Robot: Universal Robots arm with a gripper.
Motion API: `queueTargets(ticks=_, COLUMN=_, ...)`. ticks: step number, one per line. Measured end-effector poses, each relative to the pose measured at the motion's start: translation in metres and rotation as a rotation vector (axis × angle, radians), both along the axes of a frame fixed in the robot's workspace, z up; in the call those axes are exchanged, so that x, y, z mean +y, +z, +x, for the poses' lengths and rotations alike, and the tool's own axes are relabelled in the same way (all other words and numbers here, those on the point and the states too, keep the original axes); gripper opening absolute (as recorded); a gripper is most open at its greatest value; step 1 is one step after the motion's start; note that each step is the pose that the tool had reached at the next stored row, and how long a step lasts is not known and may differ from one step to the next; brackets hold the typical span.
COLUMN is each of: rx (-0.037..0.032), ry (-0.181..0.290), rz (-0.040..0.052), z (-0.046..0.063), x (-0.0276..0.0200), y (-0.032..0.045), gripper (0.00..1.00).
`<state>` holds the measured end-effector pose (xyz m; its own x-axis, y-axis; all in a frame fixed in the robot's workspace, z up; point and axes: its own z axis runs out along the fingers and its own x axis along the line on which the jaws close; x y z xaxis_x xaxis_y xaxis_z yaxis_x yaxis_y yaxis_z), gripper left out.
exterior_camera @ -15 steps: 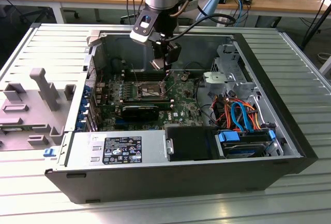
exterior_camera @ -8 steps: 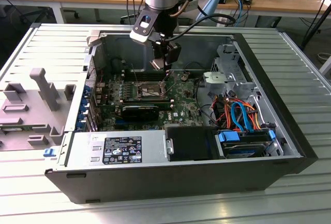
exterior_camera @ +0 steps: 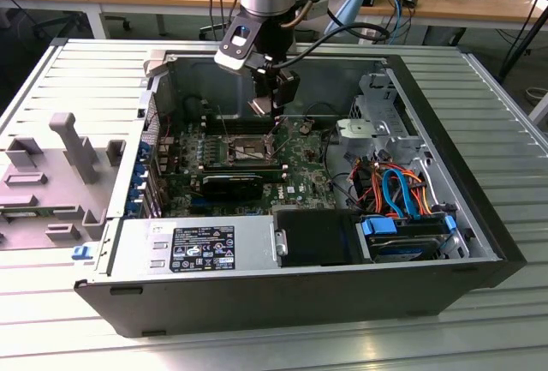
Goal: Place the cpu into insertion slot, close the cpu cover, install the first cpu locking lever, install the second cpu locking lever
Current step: 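Place the cpu into insertion slot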
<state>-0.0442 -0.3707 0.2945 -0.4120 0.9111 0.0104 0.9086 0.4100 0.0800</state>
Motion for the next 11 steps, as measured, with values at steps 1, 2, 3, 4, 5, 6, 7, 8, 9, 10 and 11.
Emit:
queueTargets(ticks=1, rx=0.0000, ry=-0.001, rz=0.0000, z=0.0000, x=0.0000, y=0.0000, gripper=0.54)
queueTargets(ticks=2, rx=0.0001, ry=-0.001, rz=-0.0001, z=0.0000, x=0.0000, y=0.0000, gripper=0.54)
queueTargets(ticks=3, rx=0.0000, ry=-0.002, rz=0.0000, z=0.0000, x=0.0000, y=0.0000, gripper=0.54)
queueTargets(ticks=4, rx=0.0000, ry=-0.003, rz=-0.0001, z=0.0000, x=0.0000, y=0.0000, gripper=0.54)
queueTargets(ticks=5, rx=0.0000, ry=-0.004, rz=0.0000, z=0.0000, x=0.0000, y=0.0000, gripper=0.54)
queueTargets(ticks=6, rx=0.0000, ry=-0.004, rz=0.0000, z=0.0000, x=0.0000, y=0.0000, gripper=0.54)
queueTargets(ticks=7, rx=0.0000, ry=-0.005, rz=0.0000, z=0.0000, x=0.0000, y=0.0000, gripper=0.54)
queueTargets(ticks=8, rx=0.0000, ry=-0.006, rz=-0.0001, z=0.0000, x=0.0000, y=0.0000, gripper=0.54)
queueTargets(ticks=9, rx=0.0000, ry=-0.006, rz=-0.0001, z=0.0000, x=0.0000, y=0.0000, gripper=0.54)
queueTargets(ticks=10, rx=0.0000, ry=-0.007, rz=0.0000, z=0.0000, x=0.0000, y=0.0000, gripper=0.54)
queueTargets(ticks=11, rx=0.0000, ry=-0.007, rz=-0.0001, z=0.0000, x=0.0000, y=0.0000, gripper=0.54)
